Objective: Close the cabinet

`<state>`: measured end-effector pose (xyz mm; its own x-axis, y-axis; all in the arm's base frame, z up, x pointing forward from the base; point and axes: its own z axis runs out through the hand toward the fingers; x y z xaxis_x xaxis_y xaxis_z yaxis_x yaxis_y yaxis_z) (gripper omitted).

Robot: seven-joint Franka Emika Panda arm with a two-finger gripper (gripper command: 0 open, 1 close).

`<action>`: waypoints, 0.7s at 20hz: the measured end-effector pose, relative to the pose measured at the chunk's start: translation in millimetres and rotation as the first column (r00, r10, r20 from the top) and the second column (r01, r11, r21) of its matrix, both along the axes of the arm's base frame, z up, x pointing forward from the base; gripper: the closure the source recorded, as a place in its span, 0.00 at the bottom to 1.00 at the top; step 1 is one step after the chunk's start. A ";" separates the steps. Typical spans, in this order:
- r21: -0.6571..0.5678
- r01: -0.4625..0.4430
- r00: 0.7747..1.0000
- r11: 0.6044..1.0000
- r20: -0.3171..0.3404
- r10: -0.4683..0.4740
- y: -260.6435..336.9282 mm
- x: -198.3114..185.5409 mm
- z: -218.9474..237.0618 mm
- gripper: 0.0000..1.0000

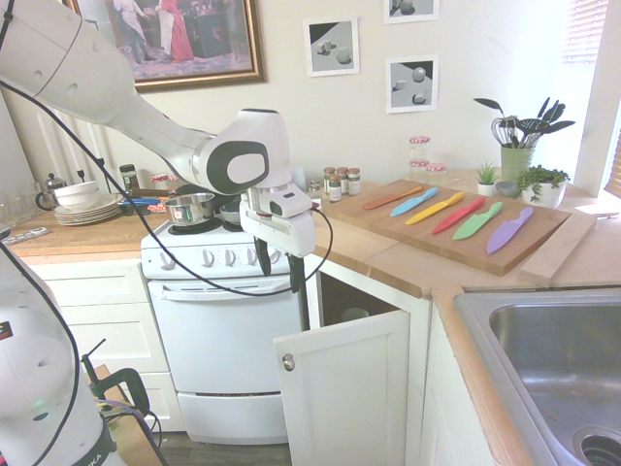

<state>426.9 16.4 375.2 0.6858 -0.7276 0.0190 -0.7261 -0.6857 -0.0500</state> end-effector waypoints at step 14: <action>-0.122 -0.164 0.986 0.979 0.014 0.167 -61.0 -16.4 -74.2 0.00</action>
<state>410.6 -44.6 301.0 0.7949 -0.5953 0.1170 -0.6015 -0.7985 0.0238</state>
